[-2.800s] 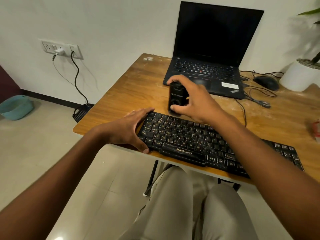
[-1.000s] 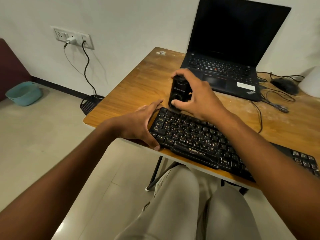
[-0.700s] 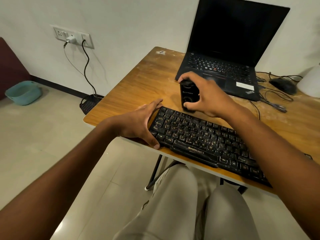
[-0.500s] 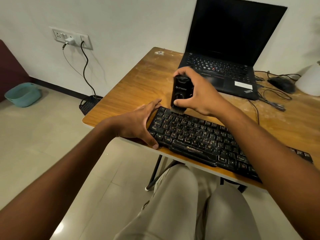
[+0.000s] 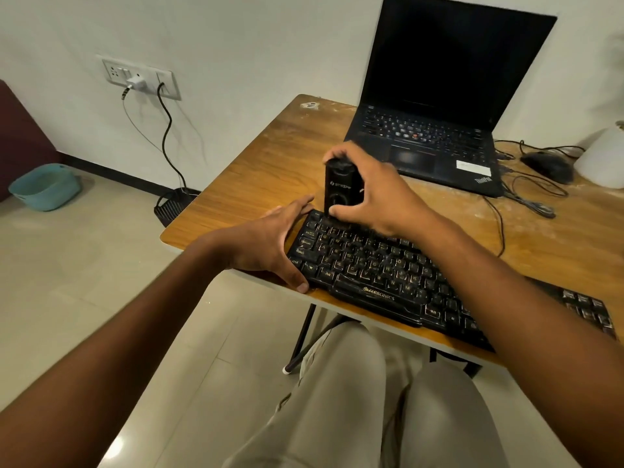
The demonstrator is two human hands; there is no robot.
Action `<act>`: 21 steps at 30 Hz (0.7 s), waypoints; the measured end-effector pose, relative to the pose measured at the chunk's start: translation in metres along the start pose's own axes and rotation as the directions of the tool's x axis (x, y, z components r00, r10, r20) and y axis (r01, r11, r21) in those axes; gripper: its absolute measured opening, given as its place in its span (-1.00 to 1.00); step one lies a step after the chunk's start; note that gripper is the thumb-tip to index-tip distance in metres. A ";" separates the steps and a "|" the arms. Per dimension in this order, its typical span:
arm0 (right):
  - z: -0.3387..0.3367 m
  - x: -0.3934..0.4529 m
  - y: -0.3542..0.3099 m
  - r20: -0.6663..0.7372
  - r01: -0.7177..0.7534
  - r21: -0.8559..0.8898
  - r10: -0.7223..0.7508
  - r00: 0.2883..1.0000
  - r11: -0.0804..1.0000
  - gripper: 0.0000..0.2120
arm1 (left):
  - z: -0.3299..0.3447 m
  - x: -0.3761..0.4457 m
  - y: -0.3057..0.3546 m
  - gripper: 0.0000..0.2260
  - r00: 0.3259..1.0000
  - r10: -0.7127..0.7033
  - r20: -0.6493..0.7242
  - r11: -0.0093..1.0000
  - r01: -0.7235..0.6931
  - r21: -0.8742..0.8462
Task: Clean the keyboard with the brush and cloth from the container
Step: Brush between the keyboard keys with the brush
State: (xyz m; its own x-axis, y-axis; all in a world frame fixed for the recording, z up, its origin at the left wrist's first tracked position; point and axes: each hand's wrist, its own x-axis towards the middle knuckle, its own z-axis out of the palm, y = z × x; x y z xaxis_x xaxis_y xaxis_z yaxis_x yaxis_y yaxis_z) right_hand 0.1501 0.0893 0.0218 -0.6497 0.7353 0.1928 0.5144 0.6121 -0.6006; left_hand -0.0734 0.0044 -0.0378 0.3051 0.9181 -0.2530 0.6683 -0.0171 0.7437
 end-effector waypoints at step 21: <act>-0.024 0.000 -0.005 0.061 -0.028 -0.054 0.032 0.998 0.998 -0.31 | 0.001 0.002 -0.002 0.39 1.000 0.008 0.004 0.999 -0.008 -0.036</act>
State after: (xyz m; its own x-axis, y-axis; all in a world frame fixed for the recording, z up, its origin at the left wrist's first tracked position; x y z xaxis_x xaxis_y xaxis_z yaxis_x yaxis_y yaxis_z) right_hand 0.1608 0.0930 0.0431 -0.6662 0.7351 0.1257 0.5621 0.6057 -0.5632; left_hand -0.0733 0.0058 -0.0399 0.3132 0.9162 -0.2498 0.6408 -0.0097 0.7676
